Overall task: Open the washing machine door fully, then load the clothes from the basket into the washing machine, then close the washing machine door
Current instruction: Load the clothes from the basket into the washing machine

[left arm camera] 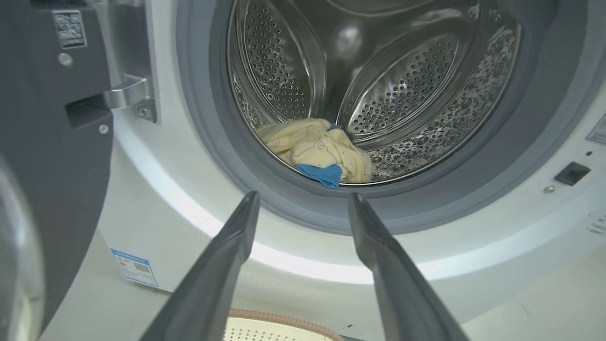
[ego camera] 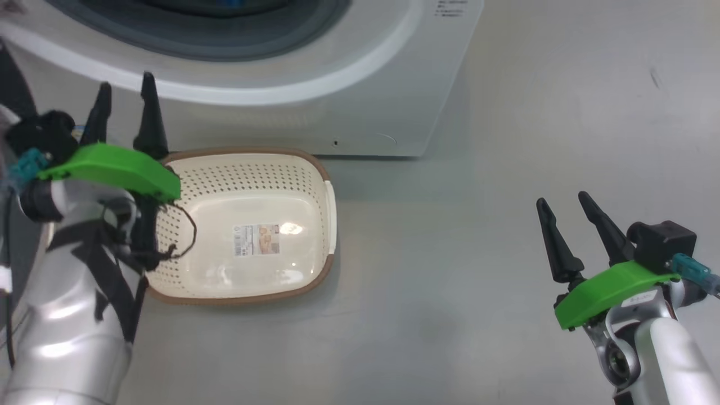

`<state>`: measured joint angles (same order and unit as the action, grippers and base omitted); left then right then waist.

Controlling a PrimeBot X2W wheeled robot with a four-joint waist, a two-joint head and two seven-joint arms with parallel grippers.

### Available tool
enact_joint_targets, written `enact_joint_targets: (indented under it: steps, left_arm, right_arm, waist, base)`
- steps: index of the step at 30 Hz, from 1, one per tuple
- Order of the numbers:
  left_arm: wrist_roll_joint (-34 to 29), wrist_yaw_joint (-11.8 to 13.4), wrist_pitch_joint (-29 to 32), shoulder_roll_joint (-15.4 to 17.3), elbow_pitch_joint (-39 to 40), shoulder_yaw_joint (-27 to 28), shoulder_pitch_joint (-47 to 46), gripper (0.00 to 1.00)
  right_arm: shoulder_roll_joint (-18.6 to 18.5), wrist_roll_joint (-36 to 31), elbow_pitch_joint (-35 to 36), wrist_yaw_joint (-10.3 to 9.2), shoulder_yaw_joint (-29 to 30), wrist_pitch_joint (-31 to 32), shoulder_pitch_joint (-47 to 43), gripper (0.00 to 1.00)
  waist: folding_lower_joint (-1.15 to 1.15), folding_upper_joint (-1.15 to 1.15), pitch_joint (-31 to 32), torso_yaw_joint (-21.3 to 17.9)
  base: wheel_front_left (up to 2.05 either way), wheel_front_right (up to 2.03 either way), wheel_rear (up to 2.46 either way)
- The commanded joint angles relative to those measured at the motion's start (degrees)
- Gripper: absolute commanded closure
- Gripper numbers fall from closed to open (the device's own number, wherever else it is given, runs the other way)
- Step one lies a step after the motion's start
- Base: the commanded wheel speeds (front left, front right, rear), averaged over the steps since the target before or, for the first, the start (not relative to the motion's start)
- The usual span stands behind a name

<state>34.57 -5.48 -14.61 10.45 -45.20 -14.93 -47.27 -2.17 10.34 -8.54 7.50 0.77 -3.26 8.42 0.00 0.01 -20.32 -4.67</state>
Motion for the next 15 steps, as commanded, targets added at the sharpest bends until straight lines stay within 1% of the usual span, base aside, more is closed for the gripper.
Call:
enact_joint_targets:
  steps: [1, 5, 8, 15]
  left_arm:
    - [-1.1, 0.7, -0.4, 1.5, 3.1, 2.0, 2.0, 0.0]
    - [-4.7, 2.8, -0.4, 0.7, 9.1, 2.8, 9.9, 0.0]
    - [-6.5, 4.0, -0.4, 0.5, 13.2, 3.7, 15.2, 0.0]
    - [-9.8, 6.2, -0.4, 0.3, 21.3, 4.5, 25.8, 0.0]
  right_arm:
    - [-0.7, -0.6, 2.3, -0.01, -0.7, 0.5, -0.2, 0.0]
    - [-0.7, -1.8, 3.7, -0.01, 0.4, 2.3, -1.0, 0.0]
    - [-0.7, -2.4, 4.4, -0.01, 0.7, 3.5, -1.4, 0.0]
    - [-0.7, -3.0, 5.4, -0.01, 1.1, 5.2, -3.0, 0.0]
  waist:
    - [0.0, -0.01, 4.6, 4.6]
    - [0.0, -0.01, 7.3, 7.6]
    - [0.0, -0.01, 9.0, 9.0]
    - [0.0, -0.01, 13.3, 10.8]
  base:
    - [0.0, 0.0, 0.0]
    - [0.0, 0.0, 0.0]
    - [0.0, 0.0, 0.0]
    - [0.0, 0.0, 0.0]
